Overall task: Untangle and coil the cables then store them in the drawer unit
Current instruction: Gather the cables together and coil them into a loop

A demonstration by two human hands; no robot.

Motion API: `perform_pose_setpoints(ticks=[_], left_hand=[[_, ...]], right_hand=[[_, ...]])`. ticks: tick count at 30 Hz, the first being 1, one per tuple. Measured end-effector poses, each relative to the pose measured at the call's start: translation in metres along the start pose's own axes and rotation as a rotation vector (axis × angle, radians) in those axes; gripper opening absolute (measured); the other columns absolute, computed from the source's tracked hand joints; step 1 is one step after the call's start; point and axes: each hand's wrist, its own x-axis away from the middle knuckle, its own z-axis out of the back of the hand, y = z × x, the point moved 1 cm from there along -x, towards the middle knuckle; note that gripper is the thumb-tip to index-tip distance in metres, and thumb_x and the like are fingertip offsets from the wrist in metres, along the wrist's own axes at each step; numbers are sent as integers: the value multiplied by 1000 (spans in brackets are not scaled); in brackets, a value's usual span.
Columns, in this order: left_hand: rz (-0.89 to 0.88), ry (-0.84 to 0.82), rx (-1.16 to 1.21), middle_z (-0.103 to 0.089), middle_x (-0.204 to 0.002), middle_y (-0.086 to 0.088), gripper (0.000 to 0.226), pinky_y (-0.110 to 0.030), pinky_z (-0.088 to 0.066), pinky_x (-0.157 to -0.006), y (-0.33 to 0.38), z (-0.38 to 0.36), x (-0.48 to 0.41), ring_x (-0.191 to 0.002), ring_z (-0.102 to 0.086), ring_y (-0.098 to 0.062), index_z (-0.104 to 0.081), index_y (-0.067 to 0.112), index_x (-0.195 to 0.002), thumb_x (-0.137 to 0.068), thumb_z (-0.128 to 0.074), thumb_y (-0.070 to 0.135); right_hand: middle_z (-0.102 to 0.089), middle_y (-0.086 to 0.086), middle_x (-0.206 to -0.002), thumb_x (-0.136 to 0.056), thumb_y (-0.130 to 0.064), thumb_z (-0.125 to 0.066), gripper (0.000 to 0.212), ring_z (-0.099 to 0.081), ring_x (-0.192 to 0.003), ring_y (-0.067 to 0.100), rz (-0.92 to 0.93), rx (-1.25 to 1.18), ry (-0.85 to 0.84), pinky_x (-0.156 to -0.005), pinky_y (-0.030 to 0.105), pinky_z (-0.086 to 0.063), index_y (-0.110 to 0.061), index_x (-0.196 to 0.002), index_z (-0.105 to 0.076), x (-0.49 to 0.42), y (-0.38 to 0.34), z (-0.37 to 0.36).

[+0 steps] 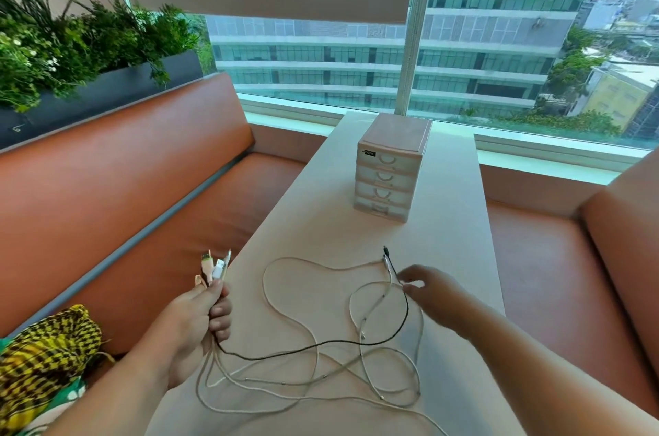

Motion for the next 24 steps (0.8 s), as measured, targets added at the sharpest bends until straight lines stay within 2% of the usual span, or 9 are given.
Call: perform_pose_setpoints(ticks=[3, 7, 11, 14, 16, 18, 19, 21, 24], left_hand=[[6, -66, 101, -34, -47, 5, 30, -17, -33, -36, 2, -13, 0, -35, -33, -6, -44, 13, -77, -103, -32, 24], [0, -114, 243, -38, -50, 4, 29, -17, -41, -42, 4, -31, 0, -39, -40, -8, -46, 14, -79, -102, -33, 23], [-9, -146, 322, -37, -54, 3, 28, -23, -40, -56, 6, -49, 9, -43, -40, -9, -48, 14, -79, -102, -33, 23], [-20, -186, 350, -38, -56, 2, 27, -24, -43, -64, 8, -56, 15, -49, -43, -11, -48, 14, -80, -101, -34, 23], [-42, -213, 378, -41, -59, 1, 25, -27, -46, -74, 9, -60, 19, -55, -47, -12, -49, 14, -82, -100, -35, 22], [-71, -219, 374, -47, -61, 0, 23, -30, -47, -83, 8, -65, 23, -57, -55, -11, -52, 11, -84, -100, -37, 18], [-81, -215, 338, -49, -61, -1, 23, -31, -45, -86, 7, -67, 25, -59, -59, -12, -54, 10, -85, -100, -38, 17], [-93, -206, 246, -51, -62, -2, 21, -32, -44, -88, 3, -70, 28, -68, -63, -17, -57, 9, -90, -99, -39, 16], [-107, -198, 183, -52, -62, -4, 21, -32, -44, -90, 0, -69, 29, -74, -62, -21, -58, 6, -94, -98, -39, 14]], right_hand=[[-68, -10, -83, -88, -18, -62, 18, -57, -67, 5, 88, -124, -219, -68, 23, -48, -35, -86, -68, 25, -48, -33], [-72, 1, -85, -81, -23, -59, 17, -63, -75, 21, 234, -205, -469, -75, 37, -55, -35, -78, -70, 65, -102, -74], [-71, -4, -97, -90, -23, -60, 20, -67, -84, 18, 286, -196, -457, -79, 28, -56, -26, -105, -72, 82, -120, -96], [-63, -6, -94, -92, -26, -59, 25, -55, -58, 7, 270, -265, -400, -54, 13, -46, -25, -116, -68, 85, -126, -96], [-58, -4, -85, -92, -22, -59, 20, -46, -45, 0, 248, -398, -411, -44, 9, -37, -30, -108, -68, 85, -125, -96], [-61, -8, -78, -92, -20, -60, 17, -51, -53, -5, 246, -527, -452, -54, 8, -39, -36, -88, -67, 86, -130, -94], [-63, -10, -77, -91, -22, -61, 19, -54, -61, -2, 228, -547, -452, -60, 11, -41, -36, -78, -66, 85, -130, -95], [-66, -7, -75, -89, -26, -61, 26, -53, -65, 7, 174, -519, -412, -61, 19, -41, -32, -65, -65, 81, -128, -98], [-64, -5, -70, -94, -18, -52, 31, -55, -54, 0, 158, -469, -376, -57, 13, -43, -27, -65, -61, 77, -125, -96]])
